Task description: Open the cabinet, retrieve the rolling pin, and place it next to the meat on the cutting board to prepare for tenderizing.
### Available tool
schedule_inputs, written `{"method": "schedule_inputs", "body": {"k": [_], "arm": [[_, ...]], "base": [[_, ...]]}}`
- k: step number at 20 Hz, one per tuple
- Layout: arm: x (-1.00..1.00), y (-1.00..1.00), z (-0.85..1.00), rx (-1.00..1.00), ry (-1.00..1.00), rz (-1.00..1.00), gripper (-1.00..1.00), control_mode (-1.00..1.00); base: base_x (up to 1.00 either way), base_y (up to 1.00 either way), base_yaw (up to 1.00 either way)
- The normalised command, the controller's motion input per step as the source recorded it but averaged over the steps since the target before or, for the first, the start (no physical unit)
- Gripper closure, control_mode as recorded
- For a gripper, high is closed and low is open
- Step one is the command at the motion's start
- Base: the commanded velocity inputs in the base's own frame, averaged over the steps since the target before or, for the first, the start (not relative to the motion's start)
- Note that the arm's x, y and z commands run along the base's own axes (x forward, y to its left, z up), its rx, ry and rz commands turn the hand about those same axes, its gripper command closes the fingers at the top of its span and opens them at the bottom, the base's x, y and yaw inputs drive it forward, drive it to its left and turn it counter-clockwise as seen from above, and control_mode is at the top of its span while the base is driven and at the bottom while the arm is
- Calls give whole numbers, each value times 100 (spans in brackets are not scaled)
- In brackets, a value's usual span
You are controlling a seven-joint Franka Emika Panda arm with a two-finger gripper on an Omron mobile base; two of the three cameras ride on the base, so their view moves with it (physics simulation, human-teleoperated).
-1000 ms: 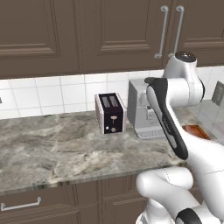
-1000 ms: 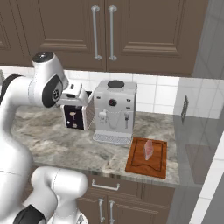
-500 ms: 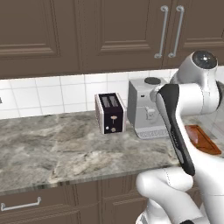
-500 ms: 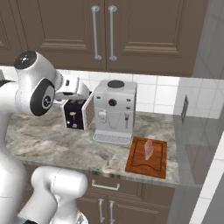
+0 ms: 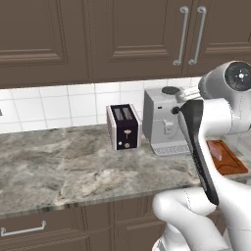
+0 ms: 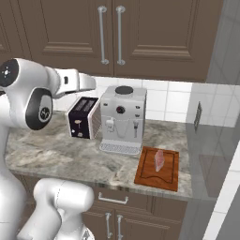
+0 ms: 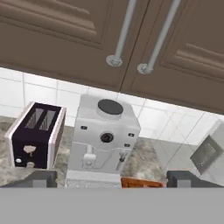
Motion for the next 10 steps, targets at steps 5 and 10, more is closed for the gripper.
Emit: {"method": "schedule_inputs", "body": {"k": [5,10], "arm": [[0,-17,40,-7,-25,0,-100,-100],[1,-19,31,0,-14,0,-100,-100]], "base": [[0,0,0],[0,0,0]]}}
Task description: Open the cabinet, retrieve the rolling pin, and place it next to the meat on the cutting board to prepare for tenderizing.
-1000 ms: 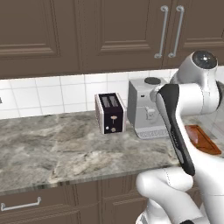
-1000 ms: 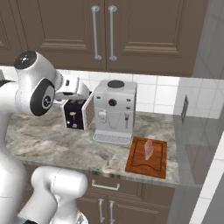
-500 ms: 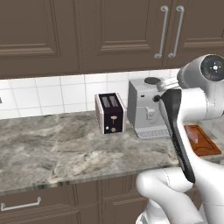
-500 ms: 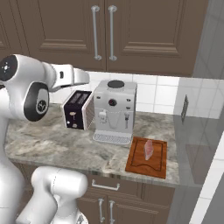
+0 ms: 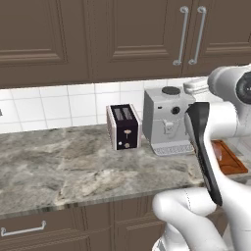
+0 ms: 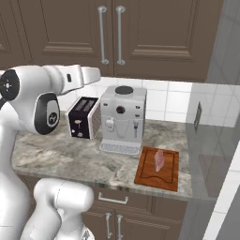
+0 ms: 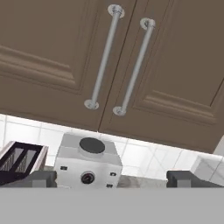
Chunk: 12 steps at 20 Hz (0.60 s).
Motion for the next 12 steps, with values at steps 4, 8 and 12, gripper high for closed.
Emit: {"method": "schedule_inputs", "body": {"k": [4,8,12], "arm": [[2,-17,29,0,-11,1,-100,-100],[0,-20,26,0,-11,4,-100,-100],[3,-27,21,5,-7,7,-100,-100]], "base": [[0,0,0],[0,0,0],[0,0,0]]}}
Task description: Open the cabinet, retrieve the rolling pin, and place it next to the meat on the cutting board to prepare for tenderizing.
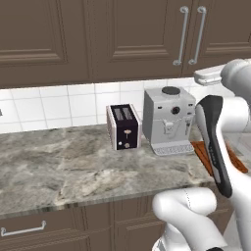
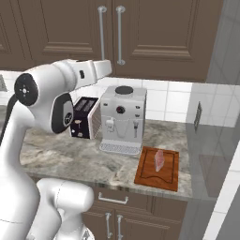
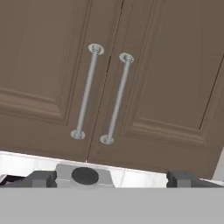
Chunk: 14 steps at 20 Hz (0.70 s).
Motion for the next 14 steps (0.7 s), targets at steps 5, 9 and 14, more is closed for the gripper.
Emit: {"method": "schedule_inputs", "body": {"k": [5,9,14], "arm": [[16,-38,6,12,-2,7,-100,-100],[25,-8,0,4,0,4,-100,-100],[1,0,0,0,0,0,-100,-100]], "base": [[0,0,0],[0,0,0],[0,0,0]]}}
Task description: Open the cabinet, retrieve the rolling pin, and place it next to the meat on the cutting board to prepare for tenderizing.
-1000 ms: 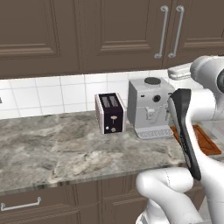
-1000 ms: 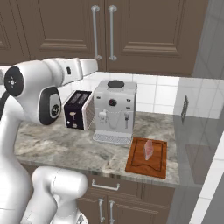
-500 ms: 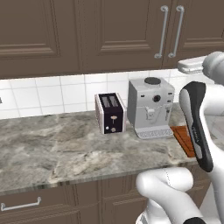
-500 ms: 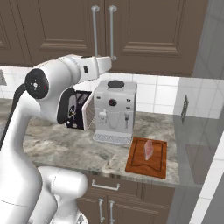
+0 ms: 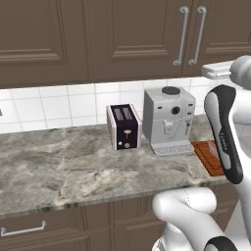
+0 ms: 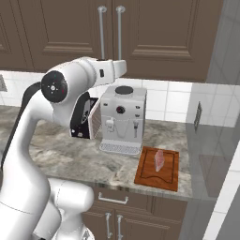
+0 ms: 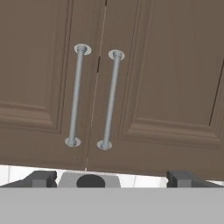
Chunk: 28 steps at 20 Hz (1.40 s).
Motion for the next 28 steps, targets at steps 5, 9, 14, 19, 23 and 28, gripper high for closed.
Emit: {"method": "schedule_inputs", "body": {"k": [5,9,14,19,23,28], "arm": [[0,0,0,0,0,0,-100,-100],[9,0,0,0,0,0,-100,-100],[25,0,0,0,0,0,-100,-100],[33,0,0,0,1,0,-100,-100],[43,-1,3,0,0,0,-100,-100],[46,-13,17,0,0,2,-100,-100]], "base": [[0,0,0],[0,0,0],[0,0,0],[0,0,0],[0,0,0],[0,0,0]]}}
